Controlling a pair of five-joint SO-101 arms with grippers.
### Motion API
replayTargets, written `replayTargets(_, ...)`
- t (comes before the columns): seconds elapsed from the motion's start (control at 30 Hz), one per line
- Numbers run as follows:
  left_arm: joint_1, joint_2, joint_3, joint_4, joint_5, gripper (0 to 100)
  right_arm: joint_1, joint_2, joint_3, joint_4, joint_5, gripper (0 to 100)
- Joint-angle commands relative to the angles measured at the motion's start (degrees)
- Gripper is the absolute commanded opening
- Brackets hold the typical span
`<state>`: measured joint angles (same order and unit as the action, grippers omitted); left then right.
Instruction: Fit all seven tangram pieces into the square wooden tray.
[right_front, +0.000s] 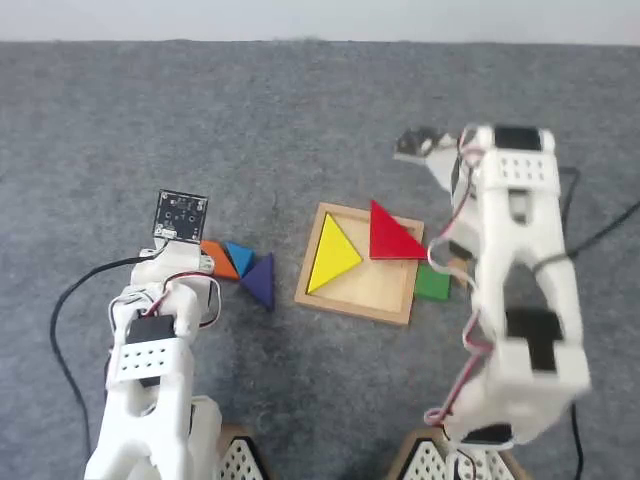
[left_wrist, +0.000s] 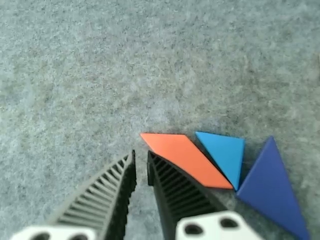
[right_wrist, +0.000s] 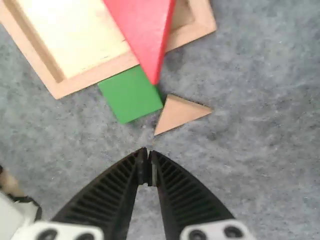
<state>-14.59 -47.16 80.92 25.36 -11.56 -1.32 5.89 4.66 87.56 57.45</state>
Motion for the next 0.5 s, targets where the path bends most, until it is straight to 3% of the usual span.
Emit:
replayTargets(0.0,0.0,-1.4,-0.5,-1.4,-0.4,4,-3.6,-14.5,17.6,-13.0,1.4,8.9)
replayTargets(0.13,0.0,-1.4,-0.5,-1.4,-0.4,4,-8.3,-17.9,26.5,-21.7,0.8,25.9)
replayTargets(0.47,0.0,-1.4,-0.5,-1.3,-0.4,4,-13.8,-6.7,20.5,-27.7,1.1,26.6)
